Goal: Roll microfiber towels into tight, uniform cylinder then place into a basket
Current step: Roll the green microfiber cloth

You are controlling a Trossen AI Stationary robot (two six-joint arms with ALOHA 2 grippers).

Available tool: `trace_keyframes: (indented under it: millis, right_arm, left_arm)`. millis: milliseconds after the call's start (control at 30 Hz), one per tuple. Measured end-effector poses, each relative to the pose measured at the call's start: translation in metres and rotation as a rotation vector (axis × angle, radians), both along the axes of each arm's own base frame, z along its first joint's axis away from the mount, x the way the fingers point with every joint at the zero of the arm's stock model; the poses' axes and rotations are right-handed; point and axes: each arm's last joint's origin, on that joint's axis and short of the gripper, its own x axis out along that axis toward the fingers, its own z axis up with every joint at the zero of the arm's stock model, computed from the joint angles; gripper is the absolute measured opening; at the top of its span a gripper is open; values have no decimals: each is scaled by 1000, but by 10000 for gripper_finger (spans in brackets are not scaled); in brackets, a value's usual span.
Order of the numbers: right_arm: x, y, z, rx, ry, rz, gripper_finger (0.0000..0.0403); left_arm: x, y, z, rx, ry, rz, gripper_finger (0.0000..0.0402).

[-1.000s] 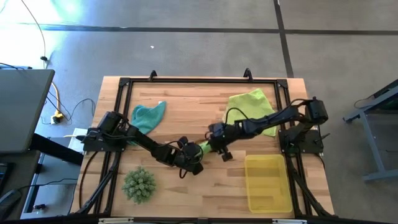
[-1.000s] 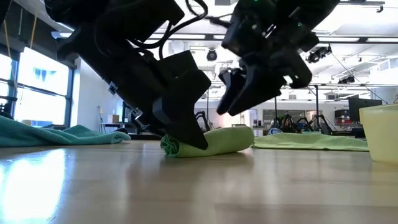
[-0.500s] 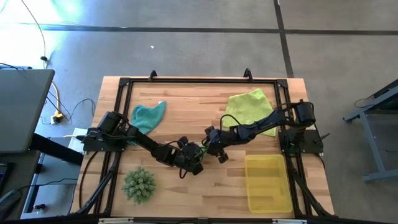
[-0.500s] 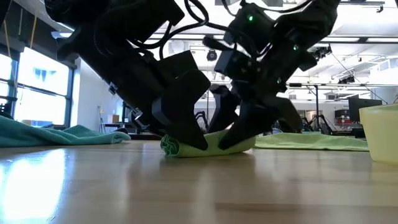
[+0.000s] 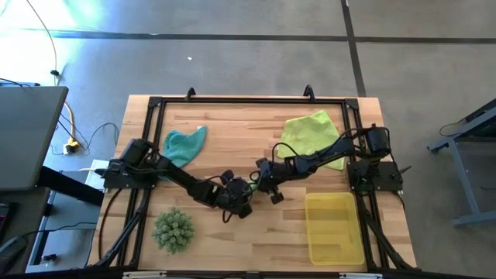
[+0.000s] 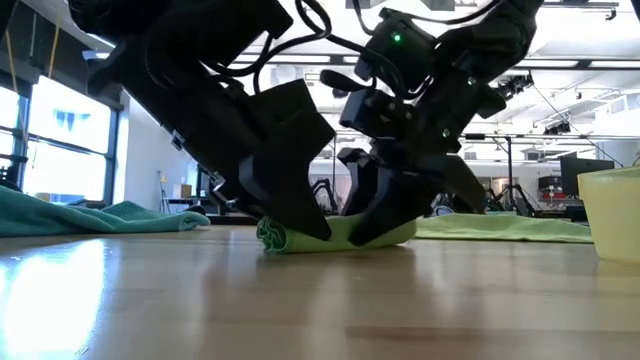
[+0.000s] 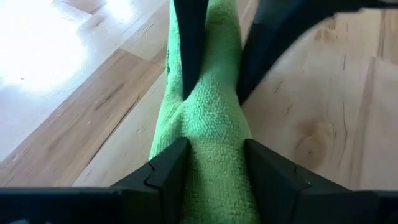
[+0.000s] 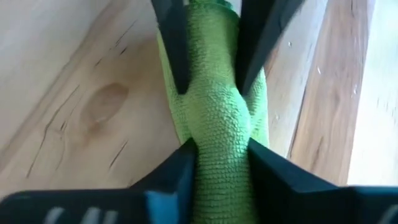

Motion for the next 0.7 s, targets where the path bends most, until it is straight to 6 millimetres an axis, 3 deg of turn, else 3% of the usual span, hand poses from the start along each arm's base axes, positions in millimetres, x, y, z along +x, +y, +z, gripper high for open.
trace_keyframes:
  millis: [233,433,700]
  right_arm:
    - [-2,-6,-2,98,42,-14,15]
    - [-6,-11,5,148,61,-72,12]
    - [-33,-19,44,186,157,-186,10]
  left_arm:
    - [-4,-9,15,18,-10,-66,147]
    - [-5,-14,28,25,-41,-97,147]
    - [-4,-12,31,52,-44,-101,147]
